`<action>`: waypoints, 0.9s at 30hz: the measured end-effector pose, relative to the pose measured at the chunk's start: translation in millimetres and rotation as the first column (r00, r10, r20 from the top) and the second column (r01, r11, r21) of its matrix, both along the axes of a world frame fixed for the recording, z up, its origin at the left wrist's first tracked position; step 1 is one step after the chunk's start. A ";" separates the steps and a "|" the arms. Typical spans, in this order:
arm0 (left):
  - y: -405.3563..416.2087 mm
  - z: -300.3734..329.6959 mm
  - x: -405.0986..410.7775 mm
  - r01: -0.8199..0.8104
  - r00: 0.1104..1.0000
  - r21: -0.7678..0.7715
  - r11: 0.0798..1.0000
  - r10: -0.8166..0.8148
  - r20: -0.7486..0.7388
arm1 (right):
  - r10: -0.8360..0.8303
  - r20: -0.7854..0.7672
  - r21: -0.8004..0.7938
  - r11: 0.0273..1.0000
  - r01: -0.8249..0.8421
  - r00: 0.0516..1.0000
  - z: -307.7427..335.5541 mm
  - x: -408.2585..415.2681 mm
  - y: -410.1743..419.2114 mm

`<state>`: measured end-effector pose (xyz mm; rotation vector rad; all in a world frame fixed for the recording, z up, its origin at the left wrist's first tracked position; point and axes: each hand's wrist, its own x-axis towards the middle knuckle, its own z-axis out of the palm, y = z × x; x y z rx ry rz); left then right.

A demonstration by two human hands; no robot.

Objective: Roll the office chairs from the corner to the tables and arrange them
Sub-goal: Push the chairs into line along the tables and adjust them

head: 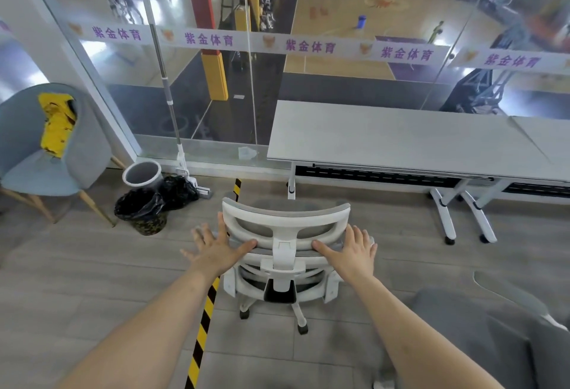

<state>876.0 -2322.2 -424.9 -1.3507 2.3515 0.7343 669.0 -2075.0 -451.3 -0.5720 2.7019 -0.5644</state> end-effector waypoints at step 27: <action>32.9 10.9 35.5 0.101 0.994 -0.019 0.995 -0.102 -0.035 | 0.079 0.015 0.027 0.996 -0.079 0.997 17.0 61.8 23.8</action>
